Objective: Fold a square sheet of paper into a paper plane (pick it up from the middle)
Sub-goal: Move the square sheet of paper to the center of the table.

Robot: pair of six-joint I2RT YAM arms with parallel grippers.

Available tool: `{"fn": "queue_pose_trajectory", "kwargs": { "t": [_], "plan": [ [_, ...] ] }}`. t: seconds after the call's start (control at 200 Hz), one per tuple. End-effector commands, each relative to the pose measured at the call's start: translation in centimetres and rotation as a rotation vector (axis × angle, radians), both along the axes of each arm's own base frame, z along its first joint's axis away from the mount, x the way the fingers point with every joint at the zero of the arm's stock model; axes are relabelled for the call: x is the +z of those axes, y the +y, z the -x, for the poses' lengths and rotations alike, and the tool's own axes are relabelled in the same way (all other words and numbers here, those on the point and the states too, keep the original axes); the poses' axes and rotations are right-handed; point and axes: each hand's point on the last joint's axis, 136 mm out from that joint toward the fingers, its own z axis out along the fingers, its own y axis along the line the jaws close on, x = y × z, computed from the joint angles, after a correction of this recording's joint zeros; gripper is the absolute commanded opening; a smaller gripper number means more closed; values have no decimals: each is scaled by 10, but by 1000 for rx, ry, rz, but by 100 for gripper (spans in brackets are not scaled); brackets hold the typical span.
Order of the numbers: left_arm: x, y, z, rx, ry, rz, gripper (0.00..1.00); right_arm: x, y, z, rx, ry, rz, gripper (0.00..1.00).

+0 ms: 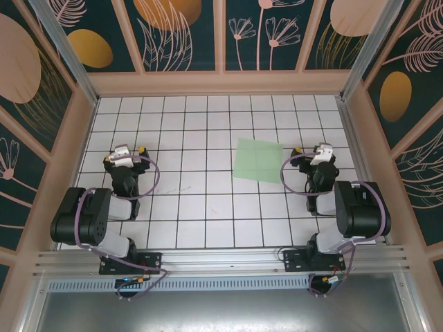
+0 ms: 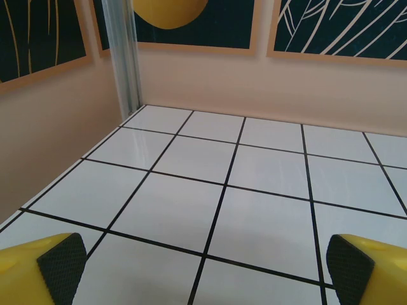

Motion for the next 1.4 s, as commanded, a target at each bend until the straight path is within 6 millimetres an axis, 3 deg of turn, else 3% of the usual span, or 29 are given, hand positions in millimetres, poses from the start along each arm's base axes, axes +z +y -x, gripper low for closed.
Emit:
{"fn": "queue_pose_trajectory", "kwargs": {
  "t": [0.0, 0.796, 0.966, 1.096, 1.241, 1.391],
  "plan": [
    [9, 0, -2, -7, -41, 12, 99, 5, 0, -2, 11, -22, 6, 99],
    [12, 3, 1, 9, -53, 14, 99, 6, 0, -2, 11, -24, 5, 99],
    [33, 13, 14, 71, -75, 42, 99, 30, -8, -6, -78, 27, -1, 99],
    [50, 22, 15, 143, -34, 146, 99, 44, -10, -9, -159, 159, -145, 99],
    [65, 21, 17, 176, 58, 304, 99, 36, 20, -15, -134, 364, -342, 99],
    [77, 0, 21, 100, 128, 463, 99, 24, 97, -23, 50, 539, -448, 99]
  ]
}}
